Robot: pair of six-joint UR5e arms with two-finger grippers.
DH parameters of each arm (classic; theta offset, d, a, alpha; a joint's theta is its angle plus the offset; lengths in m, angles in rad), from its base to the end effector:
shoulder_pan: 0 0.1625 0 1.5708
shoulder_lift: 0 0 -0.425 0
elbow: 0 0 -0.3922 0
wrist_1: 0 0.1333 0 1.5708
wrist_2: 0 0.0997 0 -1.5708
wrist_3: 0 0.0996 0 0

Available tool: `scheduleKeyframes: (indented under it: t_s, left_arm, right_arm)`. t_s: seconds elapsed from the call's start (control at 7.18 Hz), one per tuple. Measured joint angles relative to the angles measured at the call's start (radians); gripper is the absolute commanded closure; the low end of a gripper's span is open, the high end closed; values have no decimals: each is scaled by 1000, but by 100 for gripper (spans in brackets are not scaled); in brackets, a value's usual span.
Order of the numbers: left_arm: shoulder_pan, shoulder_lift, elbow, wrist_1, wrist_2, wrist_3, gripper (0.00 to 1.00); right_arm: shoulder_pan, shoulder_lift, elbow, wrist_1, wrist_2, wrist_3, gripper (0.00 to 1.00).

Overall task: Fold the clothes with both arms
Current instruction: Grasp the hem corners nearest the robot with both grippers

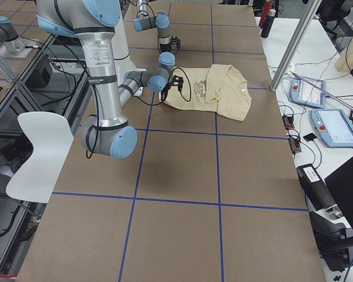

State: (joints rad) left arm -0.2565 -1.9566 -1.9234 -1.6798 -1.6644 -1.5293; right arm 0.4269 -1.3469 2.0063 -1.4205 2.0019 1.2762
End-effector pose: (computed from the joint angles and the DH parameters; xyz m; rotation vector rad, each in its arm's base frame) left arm 0.5395 -0.2697 0.2832 0.0388 0.8514 -0.1622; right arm -0.4523 -0.3065 0.3268 -0.0995 -0.8881 -0.0511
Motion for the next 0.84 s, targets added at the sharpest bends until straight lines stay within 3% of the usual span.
scheduleKeyframes:
  t_s: [0.84]
  left_arm:
    - [1, 17, 13, 5, 3, 1, 33]
  right_arm:
    - [9, 1, -2, 0, 1, -1, 100]
